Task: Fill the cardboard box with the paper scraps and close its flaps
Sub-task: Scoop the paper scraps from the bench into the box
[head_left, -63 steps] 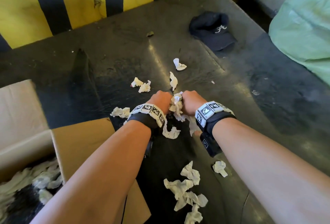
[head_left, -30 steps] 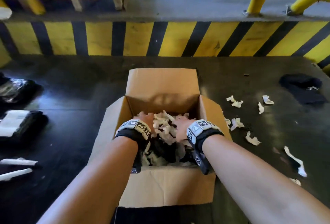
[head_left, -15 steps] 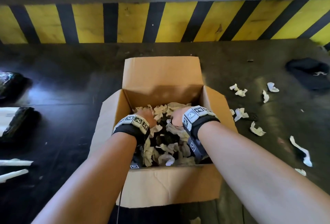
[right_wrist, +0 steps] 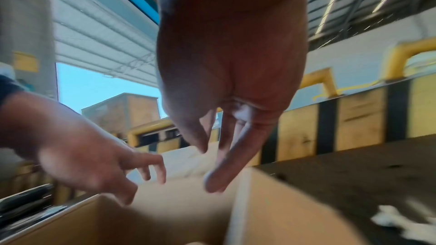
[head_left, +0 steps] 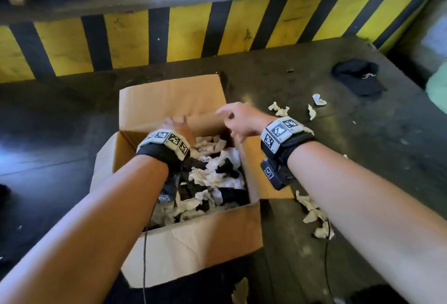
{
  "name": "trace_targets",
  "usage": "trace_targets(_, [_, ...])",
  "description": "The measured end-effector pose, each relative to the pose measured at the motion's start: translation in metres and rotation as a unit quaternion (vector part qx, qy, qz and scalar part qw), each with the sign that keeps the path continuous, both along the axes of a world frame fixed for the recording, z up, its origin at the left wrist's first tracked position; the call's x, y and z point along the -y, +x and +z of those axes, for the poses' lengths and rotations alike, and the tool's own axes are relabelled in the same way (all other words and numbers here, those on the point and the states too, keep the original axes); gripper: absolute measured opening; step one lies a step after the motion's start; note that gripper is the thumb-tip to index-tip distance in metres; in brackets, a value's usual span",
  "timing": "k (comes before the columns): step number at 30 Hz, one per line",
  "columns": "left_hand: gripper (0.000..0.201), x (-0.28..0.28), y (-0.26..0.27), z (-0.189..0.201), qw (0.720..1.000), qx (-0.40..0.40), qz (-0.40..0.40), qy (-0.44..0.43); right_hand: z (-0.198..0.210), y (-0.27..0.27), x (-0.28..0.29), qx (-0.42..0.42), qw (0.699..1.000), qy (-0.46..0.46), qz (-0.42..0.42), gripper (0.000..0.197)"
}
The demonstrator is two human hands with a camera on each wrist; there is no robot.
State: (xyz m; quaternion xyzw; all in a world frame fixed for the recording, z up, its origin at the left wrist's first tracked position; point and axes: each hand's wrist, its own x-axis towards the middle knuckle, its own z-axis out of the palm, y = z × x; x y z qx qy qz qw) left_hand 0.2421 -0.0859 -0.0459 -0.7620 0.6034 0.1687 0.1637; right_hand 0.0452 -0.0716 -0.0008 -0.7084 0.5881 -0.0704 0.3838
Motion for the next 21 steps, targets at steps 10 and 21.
trace_targets(10, [0.075, -0.068, -0.292, -0.01, 0.928, -0.232, -0.286, -0.05, -0.085, -0.298, -0.079, -0.288, 0.944, 0.1, -0.124, 0.107])
trace_targets(21, [0.147, -0.136, -0.347, -0.177, 0.888, -0.068, -0.422, 0.172, -0.197, -0.378, -0.114, -0.273, 0.949, 0.146, -0.061, 0.148])
